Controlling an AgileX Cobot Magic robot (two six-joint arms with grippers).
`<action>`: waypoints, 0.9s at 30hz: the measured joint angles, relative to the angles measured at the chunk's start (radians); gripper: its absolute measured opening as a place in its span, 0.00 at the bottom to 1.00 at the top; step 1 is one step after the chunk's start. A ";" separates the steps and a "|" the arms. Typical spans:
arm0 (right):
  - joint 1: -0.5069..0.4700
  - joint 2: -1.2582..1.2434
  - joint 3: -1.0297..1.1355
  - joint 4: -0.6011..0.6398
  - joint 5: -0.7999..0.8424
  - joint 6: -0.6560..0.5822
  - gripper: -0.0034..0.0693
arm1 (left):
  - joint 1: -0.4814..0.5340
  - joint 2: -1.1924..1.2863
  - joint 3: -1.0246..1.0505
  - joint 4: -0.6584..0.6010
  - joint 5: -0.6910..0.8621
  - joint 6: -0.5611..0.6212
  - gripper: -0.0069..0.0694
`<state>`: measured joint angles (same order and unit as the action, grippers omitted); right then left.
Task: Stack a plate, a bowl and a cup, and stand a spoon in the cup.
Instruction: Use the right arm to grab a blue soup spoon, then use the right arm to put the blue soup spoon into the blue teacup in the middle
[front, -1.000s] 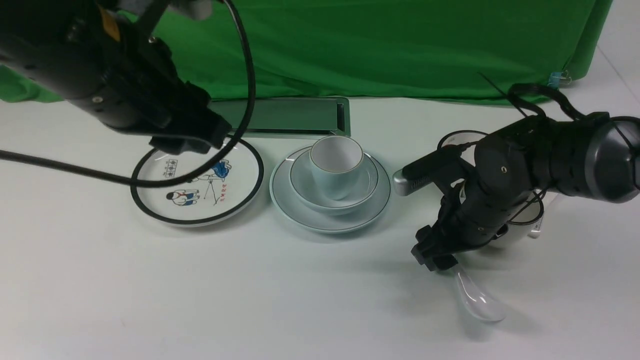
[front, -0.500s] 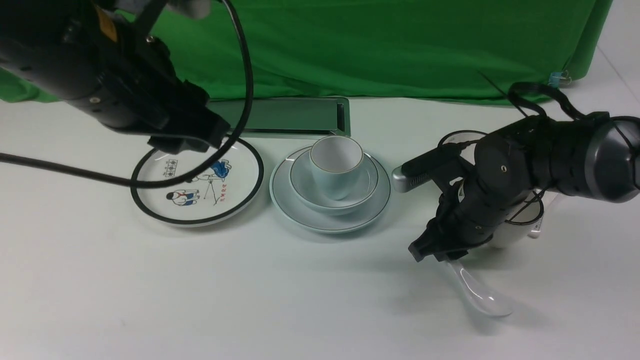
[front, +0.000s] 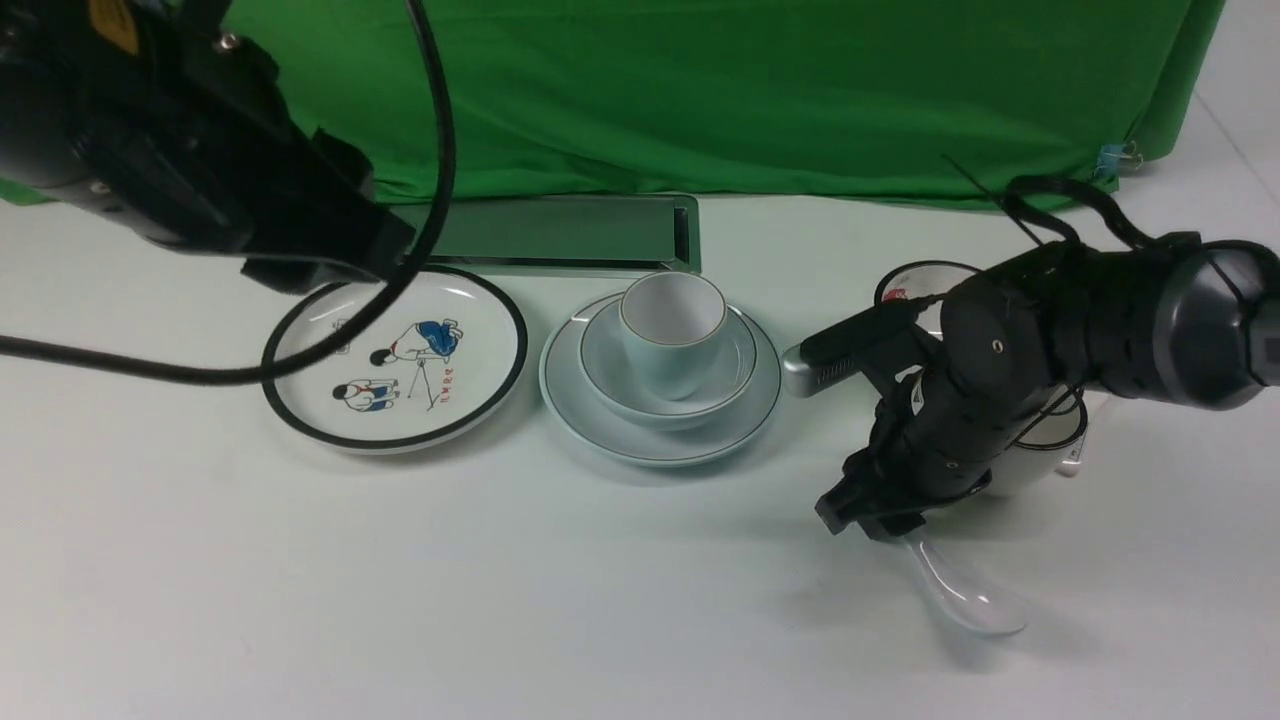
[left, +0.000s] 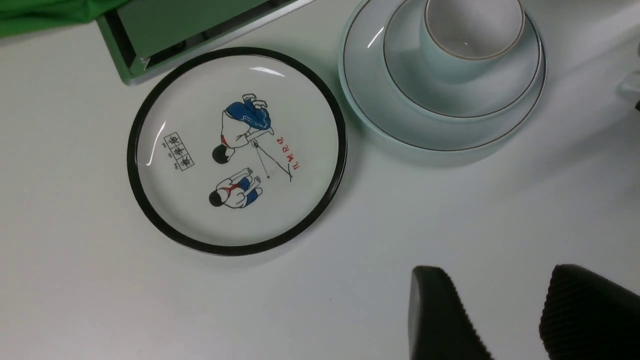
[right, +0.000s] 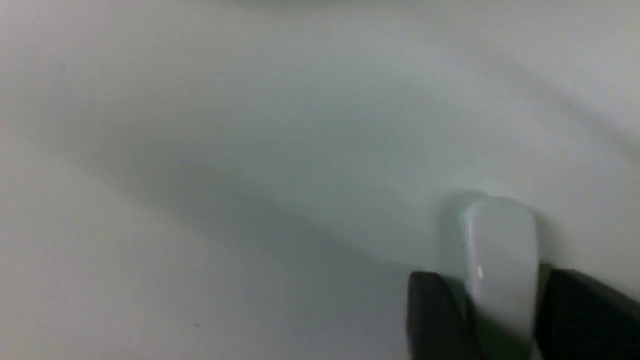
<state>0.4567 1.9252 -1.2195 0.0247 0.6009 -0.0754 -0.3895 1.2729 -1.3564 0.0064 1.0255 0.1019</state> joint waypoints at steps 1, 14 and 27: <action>0.000 0.000 0.000 0.000 0.000 0.000 0.39 | 0.000 0.000 0.002 0.000 0.000 0.000 0.42; 0.018 -0.184 -0.110 0.029 -0.254 -0.023 0.29 | 0.000 -0.235 0.231 0.138 -0.134 -0.154 0.42; 0.143 -0.061 -0.119 0.078 -1.129 -0.023 0.29 | 0.000 -0.497 0.590 0.174 -0.457 -0.257 0.42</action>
<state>0.6001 1.8641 -1.3387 0.1031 -0.5278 -0.0985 -0.3895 0.7756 -0.7661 0.1809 0.5683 -0.1550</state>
